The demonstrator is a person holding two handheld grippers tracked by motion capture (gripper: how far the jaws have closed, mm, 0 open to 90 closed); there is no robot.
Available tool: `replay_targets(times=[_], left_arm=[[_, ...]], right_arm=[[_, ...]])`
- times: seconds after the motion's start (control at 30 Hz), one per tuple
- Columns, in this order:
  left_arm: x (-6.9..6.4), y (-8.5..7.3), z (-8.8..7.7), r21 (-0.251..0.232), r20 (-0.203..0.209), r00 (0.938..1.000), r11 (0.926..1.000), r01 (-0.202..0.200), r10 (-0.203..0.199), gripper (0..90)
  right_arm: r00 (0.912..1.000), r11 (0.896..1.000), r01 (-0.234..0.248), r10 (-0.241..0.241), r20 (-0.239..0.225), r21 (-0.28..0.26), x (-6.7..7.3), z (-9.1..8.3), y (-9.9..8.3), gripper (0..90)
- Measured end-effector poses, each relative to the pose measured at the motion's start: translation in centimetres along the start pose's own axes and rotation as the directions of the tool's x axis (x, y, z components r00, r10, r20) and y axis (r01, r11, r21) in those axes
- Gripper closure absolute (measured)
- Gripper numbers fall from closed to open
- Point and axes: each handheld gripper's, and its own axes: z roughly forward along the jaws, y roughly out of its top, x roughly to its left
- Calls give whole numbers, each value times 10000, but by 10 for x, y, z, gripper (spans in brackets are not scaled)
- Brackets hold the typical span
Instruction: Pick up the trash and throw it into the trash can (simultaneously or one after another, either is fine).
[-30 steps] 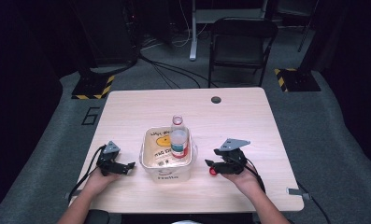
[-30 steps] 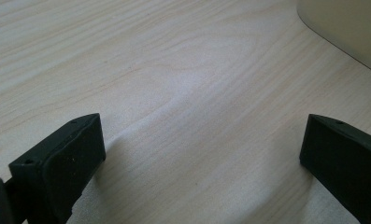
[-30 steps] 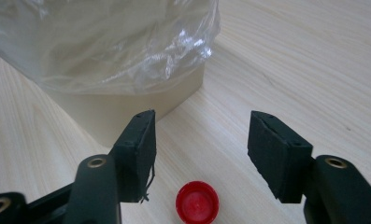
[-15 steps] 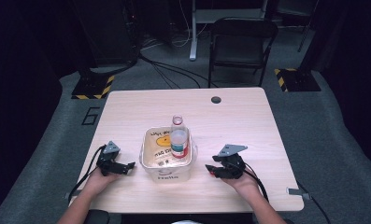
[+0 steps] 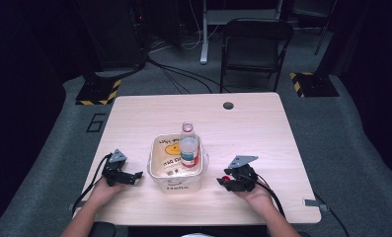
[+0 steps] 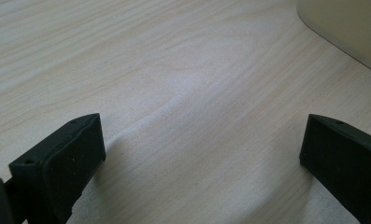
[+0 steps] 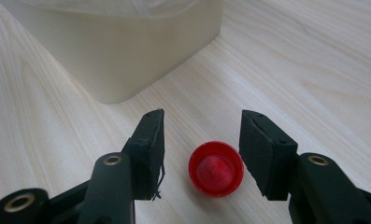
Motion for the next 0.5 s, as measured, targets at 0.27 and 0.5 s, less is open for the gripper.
replay_targets(times=[0.27, 0.5], left_arm=[[0, 0, 0, 4, 1, 10000, 10000, -20, 20, 0], [0, 0, 0, -3, 3, 10000, 10000, 23, -23, 0]], right_arm=[[9998, 9991, 111, -117, 148, 416, -2, 5, -3, 476], [9999, 9975, 1, -13, 172, 706, -4, 9, -5, 468]])
